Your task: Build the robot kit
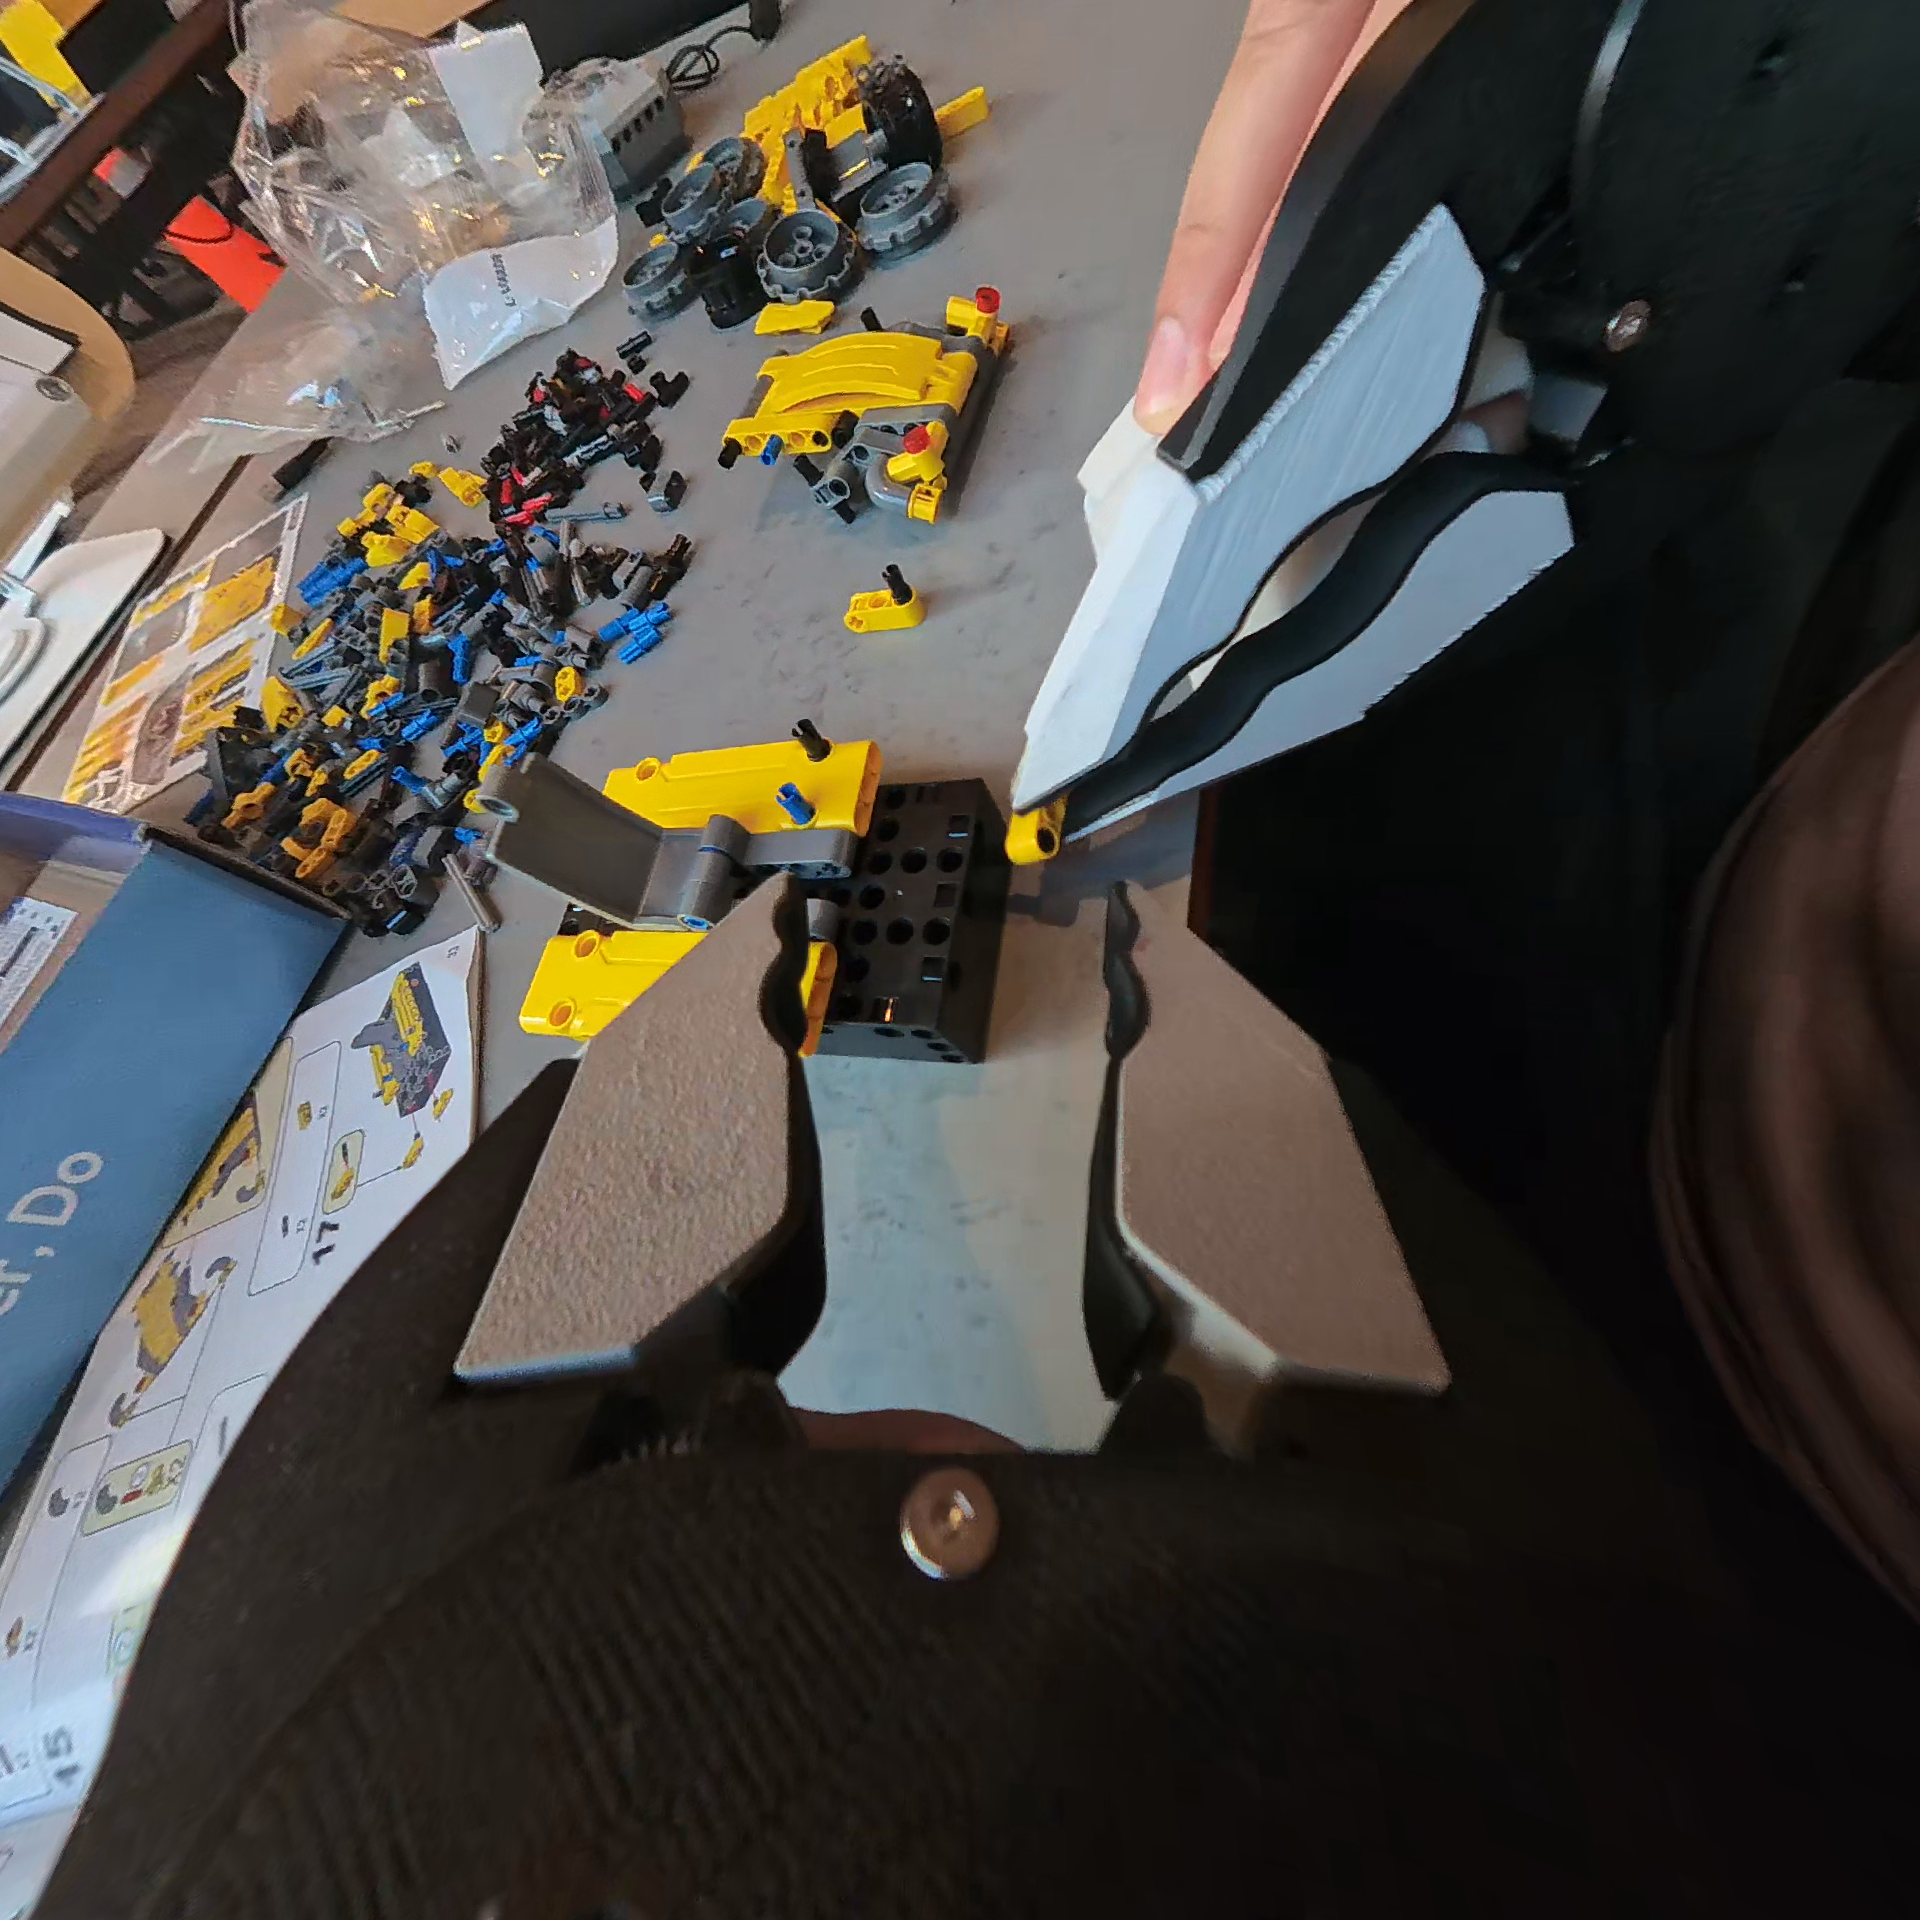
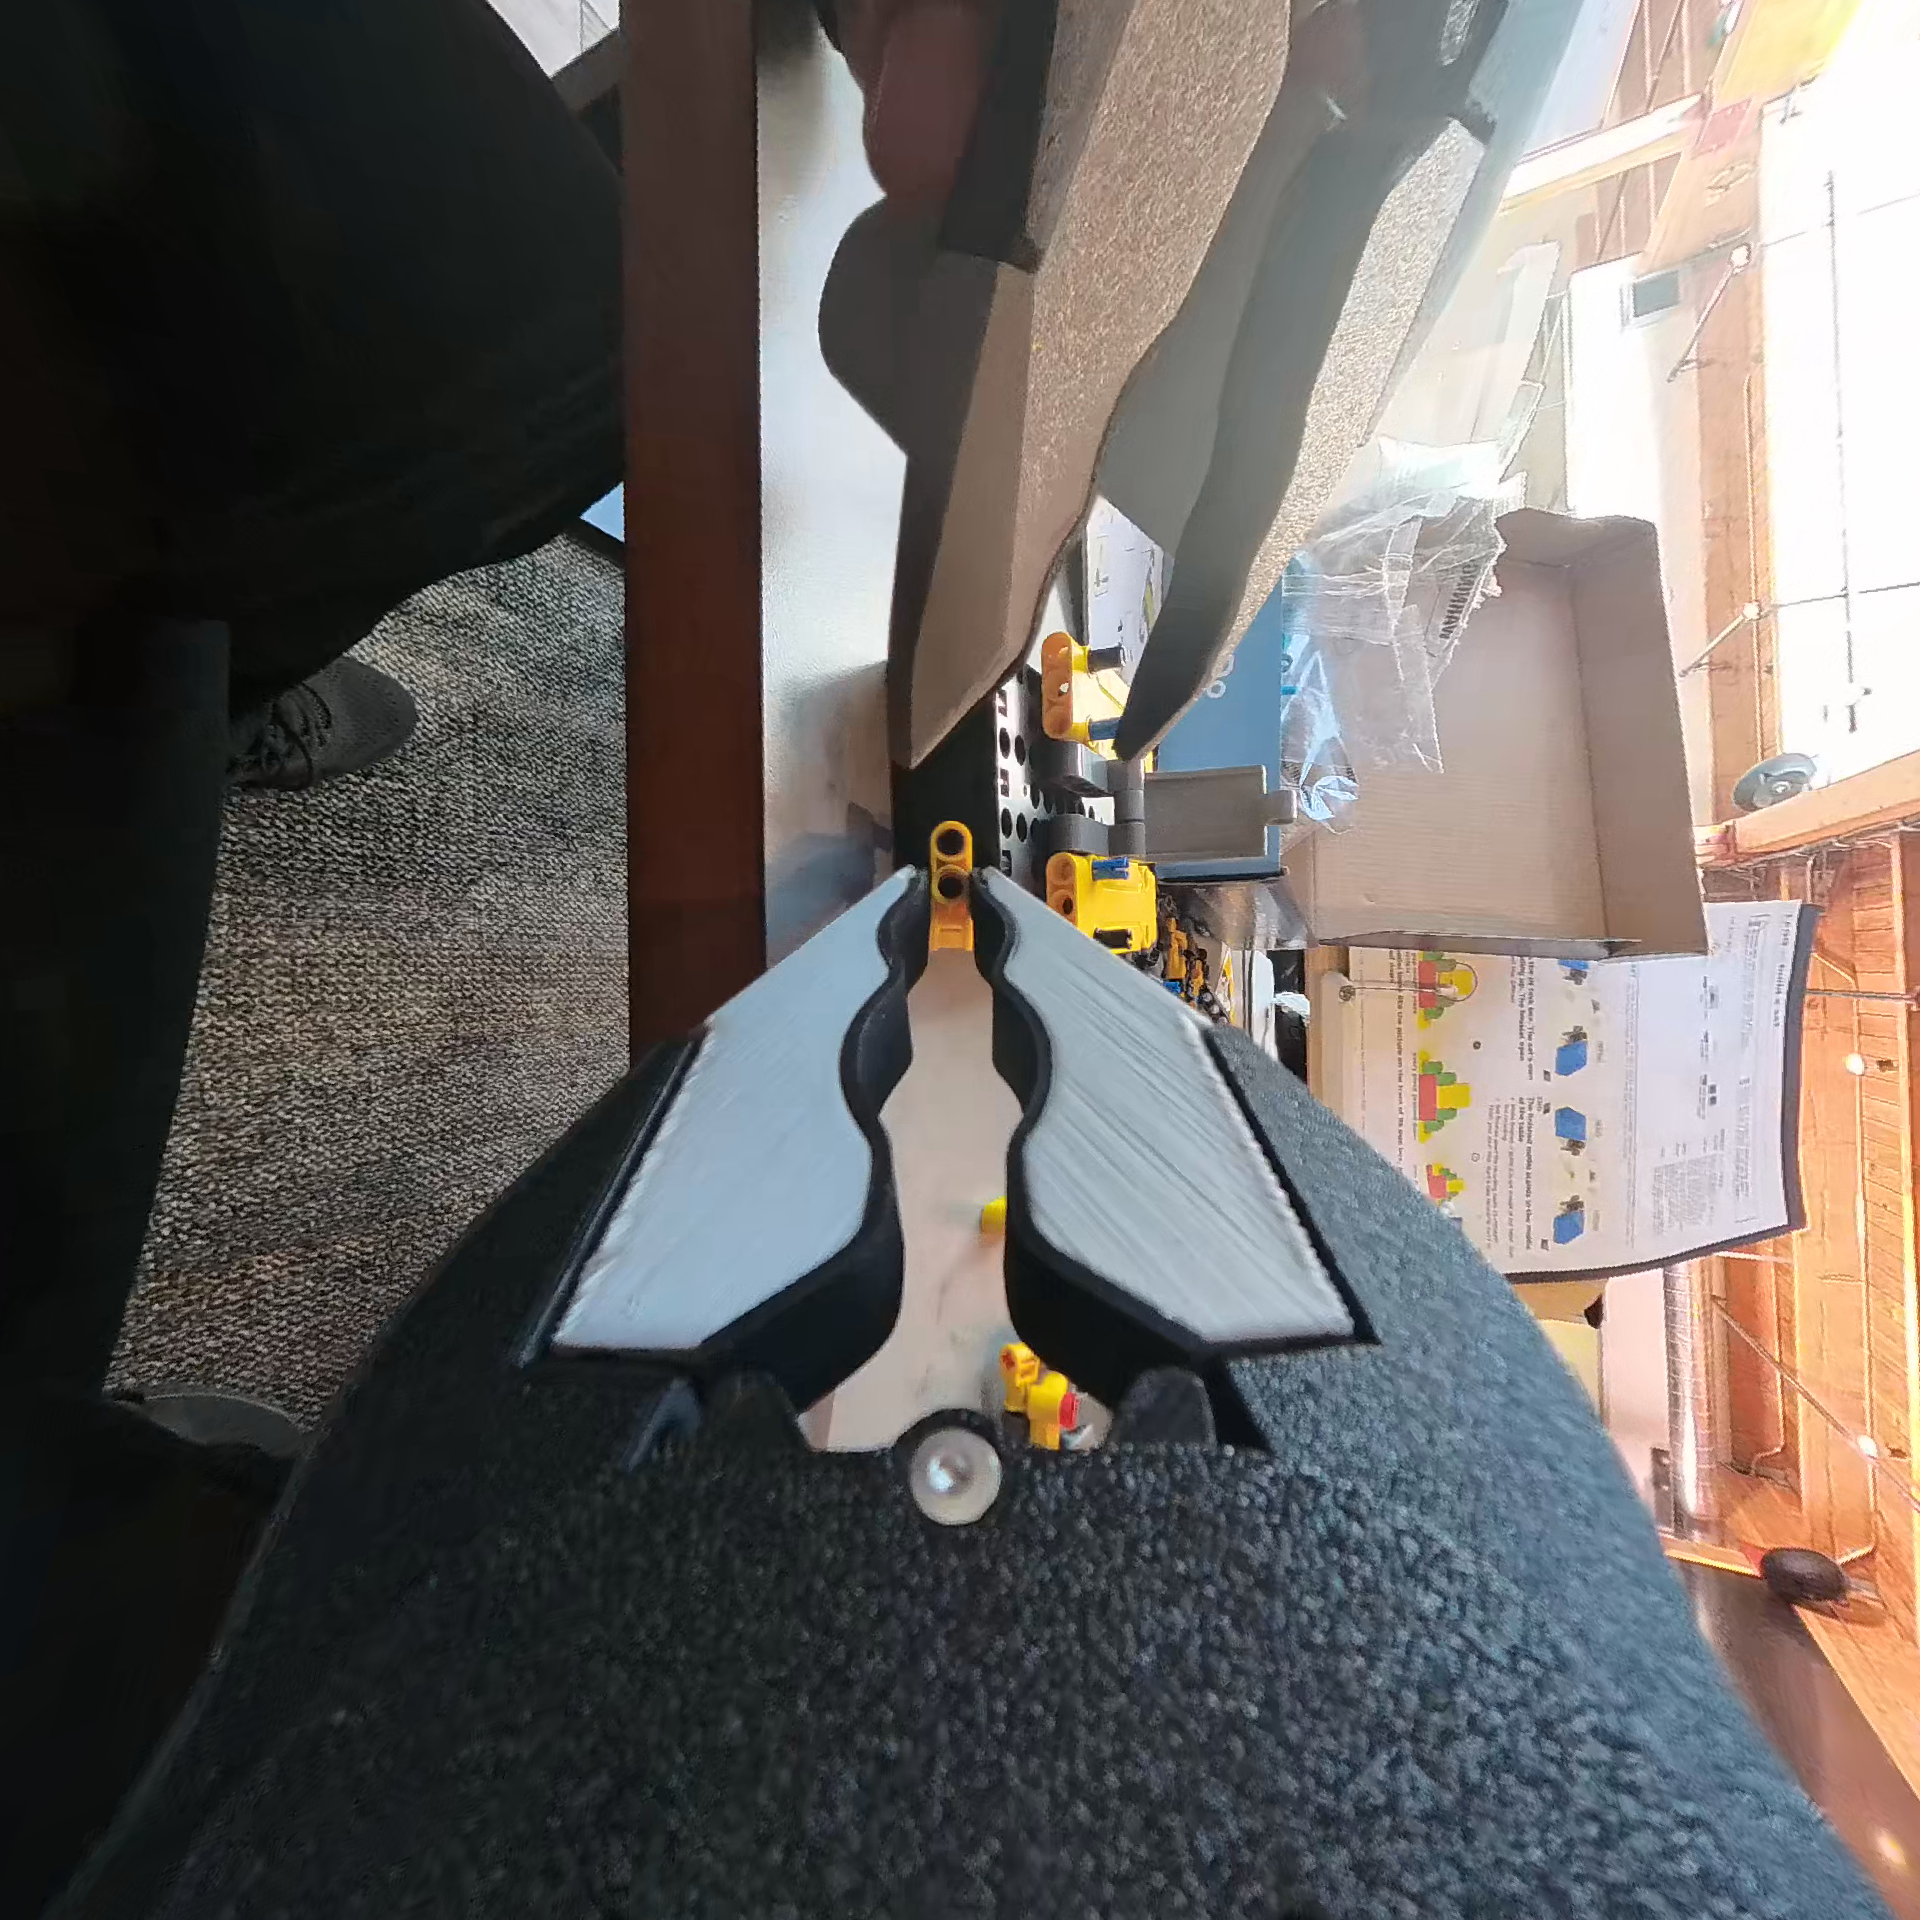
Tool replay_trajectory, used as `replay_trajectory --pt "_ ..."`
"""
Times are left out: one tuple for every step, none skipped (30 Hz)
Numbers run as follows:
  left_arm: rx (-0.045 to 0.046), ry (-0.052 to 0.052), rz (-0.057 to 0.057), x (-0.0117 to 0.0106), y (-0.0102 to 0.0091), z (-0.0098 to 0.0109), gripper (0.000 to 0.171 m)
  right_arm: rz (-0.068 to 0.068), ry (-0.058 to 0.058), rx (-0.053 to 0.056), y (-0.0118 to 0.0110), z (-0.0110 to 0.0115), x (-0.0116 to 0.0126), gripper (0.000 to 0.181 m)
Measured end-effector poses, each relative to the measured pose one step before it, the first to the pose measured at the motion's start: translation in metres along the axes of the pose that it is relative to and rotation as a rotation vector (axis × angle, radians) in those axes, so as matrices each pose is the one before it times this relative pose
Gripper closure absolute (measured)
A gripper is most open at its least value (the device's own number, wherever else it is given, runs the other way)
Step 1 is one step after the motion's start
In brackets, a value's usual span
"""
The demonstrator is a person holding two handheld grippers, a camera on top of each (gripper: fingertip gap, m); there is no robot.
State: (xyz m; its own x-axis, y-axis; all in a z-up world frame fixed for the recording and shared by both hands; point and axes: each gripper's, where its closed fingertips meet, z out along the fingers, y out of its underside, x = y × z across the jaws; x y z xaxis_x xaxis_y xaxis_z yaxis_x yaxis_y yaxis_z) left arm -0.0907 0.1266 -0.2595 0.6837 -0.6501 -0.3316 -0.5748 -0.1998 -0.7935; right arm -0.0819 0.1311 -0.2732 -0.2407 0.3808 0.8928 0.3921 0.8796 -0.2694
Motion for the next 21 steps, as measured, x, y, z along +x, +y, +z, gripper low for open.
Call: replay_trajectory --pt "-0.00002 0.0044 -0.0044 -0.00013 -0.00021 0.00023 0.116 -0.0029 0.0035 -0.002 0.00042 -0.00058 0.00044 0.177" --pt "0.00494 0.004 -0.0013 0.00016 -0.00104 0.00022 0.116 -0.0044 0.0029 -0.0029 0.00056 -0.00048 0.00031 0.177" --pt "0.00782 0.0043 -0.0008 0.00031 -0.00191 0.00028 0.116 -0.0058 0.0028 -0.0035 0.00078 -0.00047 0.00002 0.177" --pt "0.00868 0.0023 -0.0046 -0.0003 -0.00235 0.00082 0.117 -0.006 0.002 -0.0032 0.0007 -0.00041 -0.0003 0.177" --pt "0.00356 0.0113 -0.0069 0.00078 -0.00219 0.00138 0.117 -0.0048 0.0013 -0.0031 0.0007 -0.00032 -0.00033 0.177" --pt "-0.0066 0.0162 -0.0021 0.00149 -0.00105 0.00188 0.118 -0.0042 0.0029 -0.0032 0.00059 -0.00027 -0.00017 0.177" --pt "-0.0152 0.0067 0.0084 0.00031 0.00001 0.0021 0.118 -0.0044 0.0047 -0.0025 0.00032 -0.00036 0.00034 0.177" --pt "-0.01948 0.0025 0.0178 -0.00008 0.00108 0.00195 0.119 -0.0046 0.006 -0.003 0.00008 -0.00056 0.00062 0.177" --pt "-0.01843 0.0006 0.0188 -0.00024 0.0015 0.00167 0.119 -0.0045 0.0069 -0.0028 0.00002 -0.00059 0.00083 0.177" --pt "-0.01321 0.0015 0.0113 -0.00021 0.00134 0.00133 0.12 -0.0042 0.006 -0.0013 -0.0001 -0.00061 0.00087 0.177" --pt "-0.00692 0.0042 0.0002 0.00014 0.00081 0.00121 0.12 -0.0028 0.0025 -0.0001 -0.00009 -0.00046 0.00036 0.177" --pt "-0.00118 0.0046 -0.0094 0.00023 0.00049 0.00097 0.12 -0.0008 0.0013 -0.0002 0.00017 -0.0004 0.00024 0.177" --pt "0.00096 0.0045 -0.0128 0.00063 0.00059 0.00099 0.121 -0.0005 0.0025 -0.0003 0.00016 -0.00044 0.00049 0.177" --pt "0.00385 0.0008 -0.0106 0.00047 0.00042 0.00078 0.12 -0.0009 0.0027 0.0006 0.00008 -0.00041 0.00076 0.177" --pt "0.00591 0.0004 -0.0061 0.00061 -0.00031 -0.00017 0.122 -0.0003 0.0023 0.0011 0.00001 -0.00022 0.0005 0.177" --pt "-0.0005 0.0025 -0.0032 0.00082 0.0 -0.00025 0.122 -0.0008 0.0011 0.0007 0.00002 0.00011 0.00015 0.177" --pt "-0.00551 0.0021 0.0004 0.00078 0.00059 -0.00006 0.122 -0.0017 0.0005 0.0006 0.00003 0.00026 -0.00003 0.177" --pt "-0.00147 -0.0034 0.0025 -0.00004 0.00017 -0.00037 0.122 -0.0019 0.0005 0.0011 -0.00026 0.00032 -0.00006 0.177" --pt "0.00255 -0.0053 0.0016 -0.00041 -0.00047 -0.00059 0.122 -0.0032 0.001 0.0003 -0.00029 0.00026 -0.00015 0.177" --pt "0.0061 -0.0015 -0.0025 -0.00003 -0.00081 -0.00103 0.122 -0.0043 0.0018 -0.0001 -0.00035 0.00011 -0.00013 0.177" --pt "0.0092 -0.0027 -0.0081 -0.00064 -0.00122 -0.00134 0.122 -0.004 0.0031 -0.0002 -0.00023 0.00001 0.00012 0.177"
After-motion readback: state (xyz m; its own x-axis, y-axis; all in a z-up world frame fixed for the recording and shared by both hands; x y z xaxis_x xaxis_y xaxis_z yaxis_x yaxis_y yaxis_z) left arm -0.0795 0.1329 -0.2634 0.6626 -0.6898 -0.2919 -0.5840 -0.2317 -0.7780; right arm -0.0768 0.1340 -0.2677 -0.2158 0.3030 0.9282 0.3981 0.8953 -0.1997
